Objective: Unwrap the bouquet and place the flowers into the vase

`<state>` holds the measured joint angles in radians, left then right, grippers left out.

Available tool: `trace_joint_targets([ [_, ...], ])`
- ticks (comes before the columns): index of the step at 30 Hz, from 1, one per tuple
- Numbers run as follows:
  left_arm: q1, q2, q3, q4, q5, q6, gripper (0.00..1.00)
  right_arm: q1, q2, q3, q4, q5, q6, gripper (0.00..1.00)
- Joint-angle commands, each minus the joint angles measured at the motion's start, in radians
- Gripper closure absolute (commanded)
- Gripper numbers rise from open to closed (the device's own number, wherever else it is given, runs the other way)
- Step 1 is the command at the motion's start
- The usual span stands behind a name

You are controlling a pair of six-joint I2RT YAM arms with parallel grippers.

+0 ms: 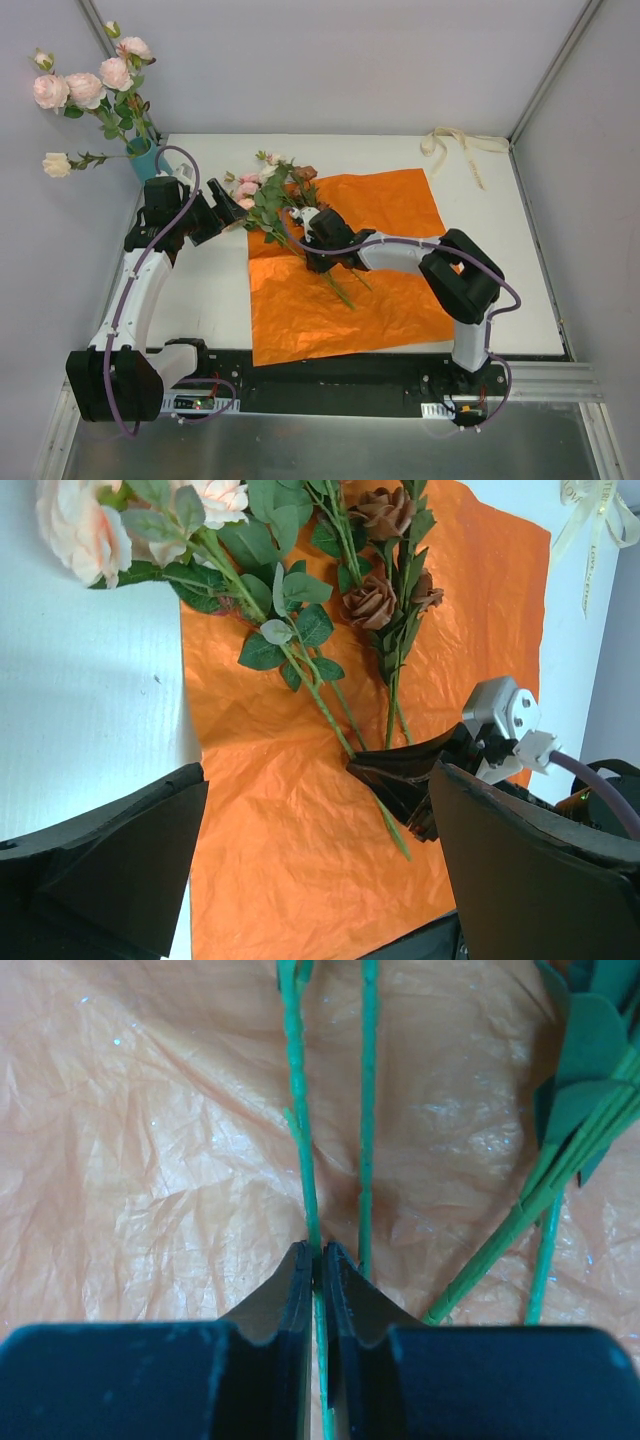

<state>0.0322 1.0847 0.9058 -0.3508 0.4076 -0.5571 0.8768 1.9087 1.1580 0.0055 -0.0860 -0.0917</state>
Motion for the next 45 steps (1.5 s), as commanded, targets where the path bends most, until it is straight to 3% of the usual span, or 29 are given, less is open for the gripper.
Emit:
trace_joint_targets([
  [1,-0.002,-0.008,-0.007,-0.002,0.005,0.013,0.03,0.013,-0.039,0.035,0.019,0.014,-0.031,0.94],
  [3,0.0,-0.003,-0.004,-0.002,0.008,0.003,0.04,0.014,-0.063,0.02,0.037,0.014,-0.034,1.0],
  [15,-0.003,0.07,-0.011,0.029,0.151,-0.138,0.11,0.019,-0.226,-0.095,0.254,-0.083,0.032,1.0],
  [25,-0.028,0.144,-0.093,0.191,0.191,-0.291,0.12,0.04,-0.304,-0.152,0.399,-0.101,0.158,1.0],
  [29,-0.084,0.173,-0.151,0.307,0.186,-0.381,0.15,0.053,-0.324,-0.178,0.444,-0.107,0.19,1.0],
  [33,-0.113,0.195,-0.194,0.452,0.2,-0.46,0.28,0.063,-0.341,-0.185,0.455,-0.106,0.202,1.0],
  [36,-0.126,0.198,-0.202,0.487,0.197,-0.477,0.44,0.065,-0.346,-0.192,0.455,-0.107,0.207,1.0],
  [42,-0.126,0.167,-0.196,0.49,0.181,-0.475,0.97,0.068,-0.349,-0.201,0.444,-0.077,0.23,1.0],
  [45,-0.126,0.147,-0.171,0.466,0.165,-0.449,1.0,0.07,-0.35,-0.185,0.403,-0.055,0.253,0.83],
])
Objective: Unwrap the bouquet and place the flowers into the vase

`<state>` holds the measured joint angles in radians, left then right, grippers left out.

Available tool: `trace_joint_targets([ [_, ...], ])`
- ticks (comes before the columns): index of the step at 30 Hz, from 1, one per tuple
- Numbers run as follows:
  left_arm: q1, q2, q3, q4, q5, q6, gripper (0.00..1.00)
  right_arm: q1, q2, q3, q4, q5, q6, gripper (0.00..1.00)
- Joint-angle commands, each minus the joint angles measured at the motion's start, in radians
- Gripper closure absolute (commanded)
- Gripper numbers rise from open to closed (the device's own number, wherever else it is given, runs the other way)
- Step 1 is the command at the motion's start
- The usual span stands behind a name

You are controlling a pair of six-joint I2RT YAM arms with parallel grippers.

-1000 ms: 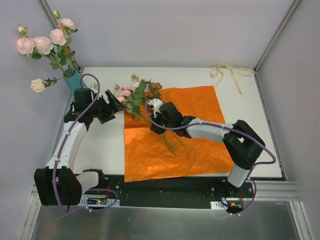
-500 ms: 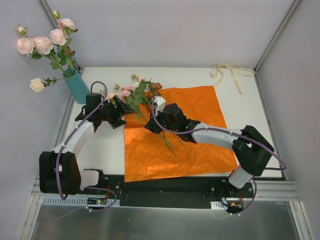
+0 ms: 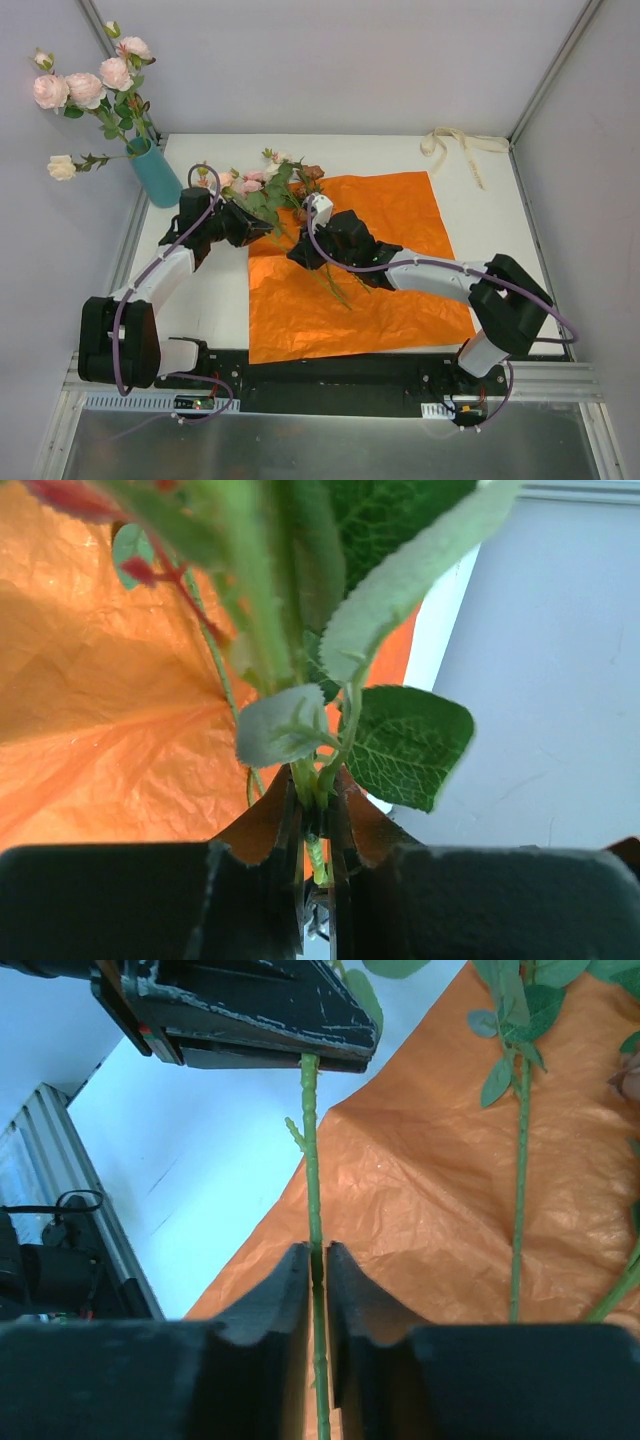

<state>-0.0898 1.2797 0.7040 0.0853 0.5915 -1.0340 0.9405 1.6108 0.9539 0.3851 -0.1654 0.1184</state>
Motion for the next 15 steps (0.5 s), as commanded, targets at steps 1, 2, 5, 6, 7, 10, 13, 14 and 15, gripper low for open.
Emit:
trace_joint_targets([
  [1,-0.004,-0.054,0.055,0.005,-0.03,0.046,1.0,0.006,-0.057,0.017,0.015,0.035,0.049,0.76],
  [2,-0.004,-0.062,0.084,-0.021,-0.048,0.07,1.0,0.006,-0.064,0.011,0.017,0.05,0.053,0.68],
  [5,-0.004,-0.074,0.169,-0.082,-0.094,0.144,1.0,0.006,-0.098,-0.013,0.017,0.093,0.081,0.48],
  [6,-0.004,-0.079,0.207,-0.122,-0.12,0.17,1.0,0.006,-0.109,-0.023,0.015,0.108,0.093,0.4],
  [7,-0.004,-0.082,0.248,-0.149,-0.154,0.202,1.0,0.006,-0.118,-0.032,0.017,0.122,0.101,0.3],
  [10,-0.004,-0.091,0.372,-0.237,-0.269,0.326,1.0,0.006,-0.152,-0.061,0.018,0.145,0.11,0.01],
  [13,-0.004,-0.094,0.497,-0.278,-0.418,0.475,1.0,0.004,-0.192,-0.095,0.02,0.159,0.106,0.01],
  [14,-0.002,-0.095,0.543,-0.279,-0.486,0.524,1.0,0.004,-0.204,-0.11,0.02,0.191,0.101,0.01],
  [15,-0.002,-0.094,0.575,-0.279,-0.552,0.569,1.0,0.006,-0.218,-0.115,0.02,0.196,0.098,0.01],
])
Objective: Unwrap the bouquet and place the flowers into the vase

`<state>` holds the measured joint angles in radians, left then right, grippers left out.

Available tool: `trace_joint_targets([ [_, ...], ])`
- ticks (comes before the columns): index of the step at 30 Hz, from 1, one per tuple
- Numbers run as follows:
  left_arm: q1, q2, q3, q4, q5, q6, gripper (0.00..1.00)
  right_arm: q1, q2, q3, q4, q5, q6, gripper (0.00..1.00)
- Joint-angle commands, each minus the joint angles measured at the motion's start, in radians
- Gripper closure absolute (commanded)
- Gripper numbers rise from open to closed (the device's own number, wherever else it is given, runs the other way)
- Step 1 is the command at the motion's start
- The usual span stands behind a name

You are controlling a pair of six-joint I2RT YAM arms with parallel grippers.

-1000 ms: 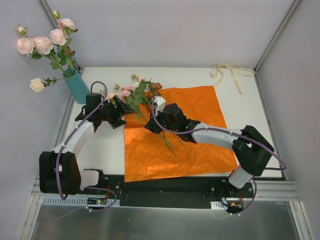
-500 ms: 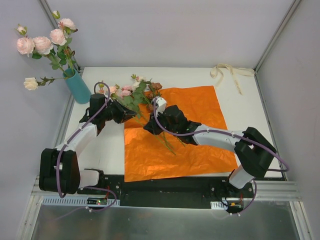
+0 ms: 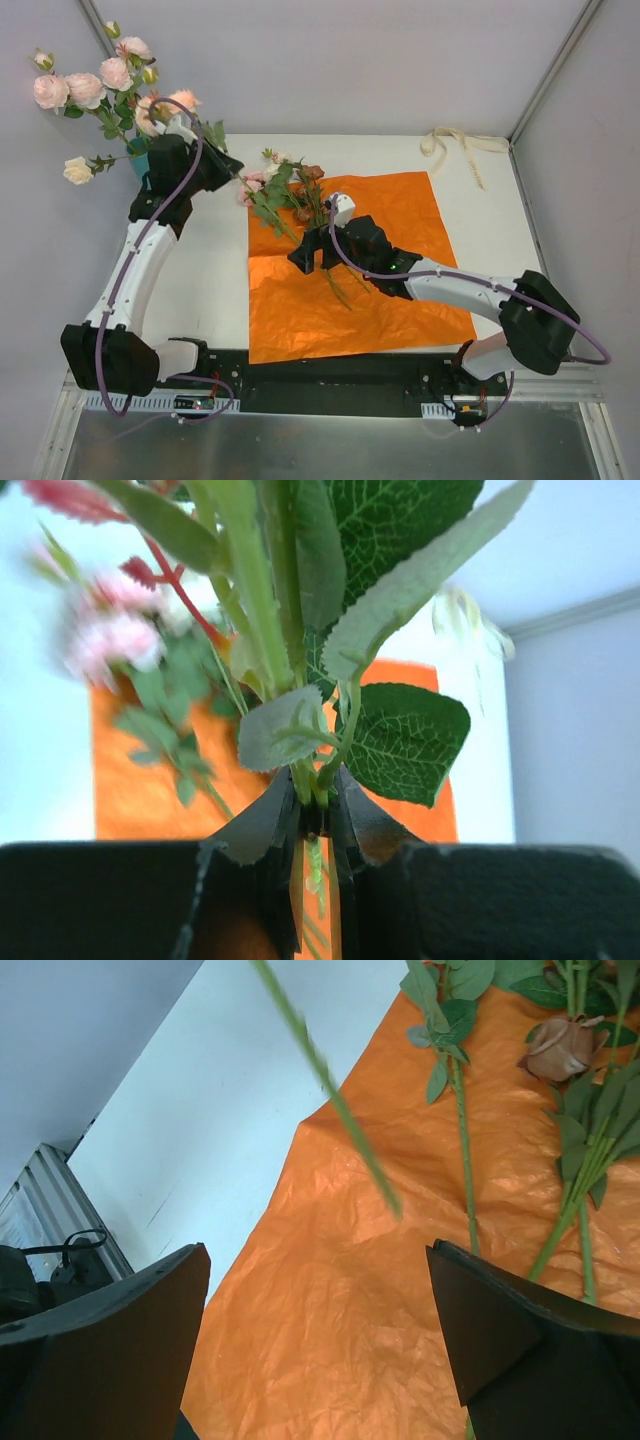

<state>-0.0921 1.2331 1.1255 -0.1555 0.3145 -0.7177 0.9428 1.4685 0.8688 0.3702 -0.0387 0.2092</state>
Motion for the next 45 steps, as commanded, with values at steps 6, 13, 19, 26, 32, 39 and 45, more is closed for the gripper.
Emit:
trace_joint_targets([
  [6,0.002,0.023,0.39,-0.004,-0.607,0.552,1.0,0.004,-0.123,-0.079,0.035,0.077,-0.01,0.01],
  [13,0.081,0.121,0.548,0.206,-0.716,0.739,1.0,0.001,-0.148,-0.097,0.035,0.086,-0.036,0.01],
  [19,0.178,0.241,0.69,0.231,-0.758,0.784,1.0,0.002,-0.163,-0.105,0.035,0.105,-0.044,0.01],
  [26,0.235,0.252,0.676,0.281,-0.761,0.816,1.0,-0.001,-0.152,-0.103,0.036,0.109,-0.048,0.01],
  [32,0.259,0.256,0.534,0.412,-0.687,0.83,1.0,0.001,-0.158,-0.103,0.033,0.091,-0.047,0.01],
  [39,0.279,0.312,0.49,0.443,-0.649,0.776,1.0,0.001,-0.195,-0.125,0.023,0.114,-0.067,0.01],
  [45,0.288,0.368,0.56,0.242,-0.673,0.744,0.91,-0.001,-0.191,-0.113,-0.013,0.157,-0.05,0.01],
])
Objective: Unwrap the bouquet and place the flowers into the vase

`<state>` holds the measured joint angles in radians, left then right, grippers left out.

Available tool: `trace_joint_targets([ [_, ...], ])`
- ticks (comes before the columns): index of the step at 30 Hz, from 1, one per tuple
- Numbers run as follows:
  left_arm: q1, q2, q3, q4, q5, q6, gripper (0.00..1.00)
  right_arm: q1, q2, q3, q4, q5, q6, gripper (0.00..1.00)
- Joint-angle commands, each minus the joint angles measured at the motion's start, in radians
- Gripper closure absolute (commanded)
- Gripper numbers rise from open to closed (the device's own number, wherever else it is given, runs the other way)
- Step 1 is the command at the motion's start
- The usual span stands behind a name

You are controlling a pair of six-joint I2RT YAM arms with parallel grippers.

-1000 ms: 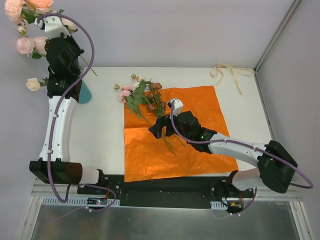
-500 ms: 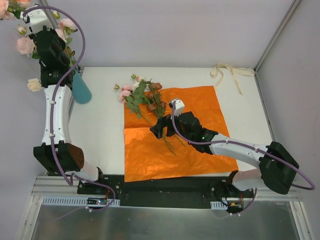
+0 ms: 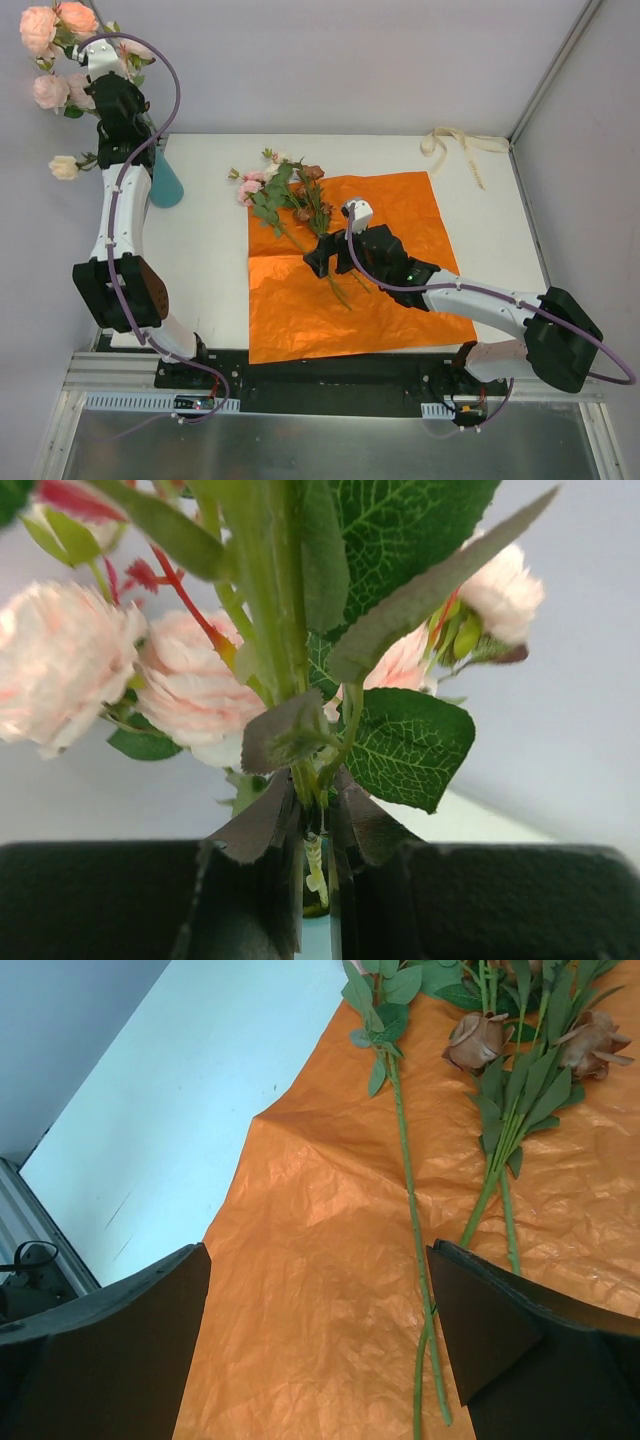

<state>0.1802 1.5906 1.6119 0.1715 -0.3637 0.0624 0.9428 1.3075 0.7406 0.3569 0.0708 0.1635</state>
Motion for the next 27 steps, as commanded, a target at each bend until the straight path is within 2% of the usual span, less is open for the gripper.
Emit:
trace_joint_targets([
  [1,0.016,0.014,0.085,-0.133,0.005,-0.048,0.91,0.001,-0.027,0.02,-0.002,0.055,-0.002,0.01],
  [4,0.021,0.008,0.071,-0.248,-0.009,-0.091,0.88,-0.002,-0.024,0.032,-0.022,0.058,0.002,0.01],
  [11,0.022,-0.018,0.037,-0.362,0.071,-0.134,0.57,-0.001,-0.036,0.063,-0.091,0.061,0.011,0.01],
  [13,0.022,-0.04,0.037,-0.397,0.107,-0.147,0.34,-0.002,-0.037,0.068,-0.12,0.09,0.03,0.01],
  [15,0.022,-0.072,0.034,-0.426,0.156,-0.15,0.24,-0.006,-0.033,0.074,-0.14,0.115,0.054,0.01],
  [19,0.022,-0.127,0.034,-0.489,0.218,-0.174,0.18,-0.009,-0.016,0.091,-0.174,0.13,0.099,0.01],
  [27,0.022,-0.231,0.003,-0.605,0.406,-0.245,0.18,-0.01,0.045,0.146,-0.199,0.142,0.149,0.02],
])
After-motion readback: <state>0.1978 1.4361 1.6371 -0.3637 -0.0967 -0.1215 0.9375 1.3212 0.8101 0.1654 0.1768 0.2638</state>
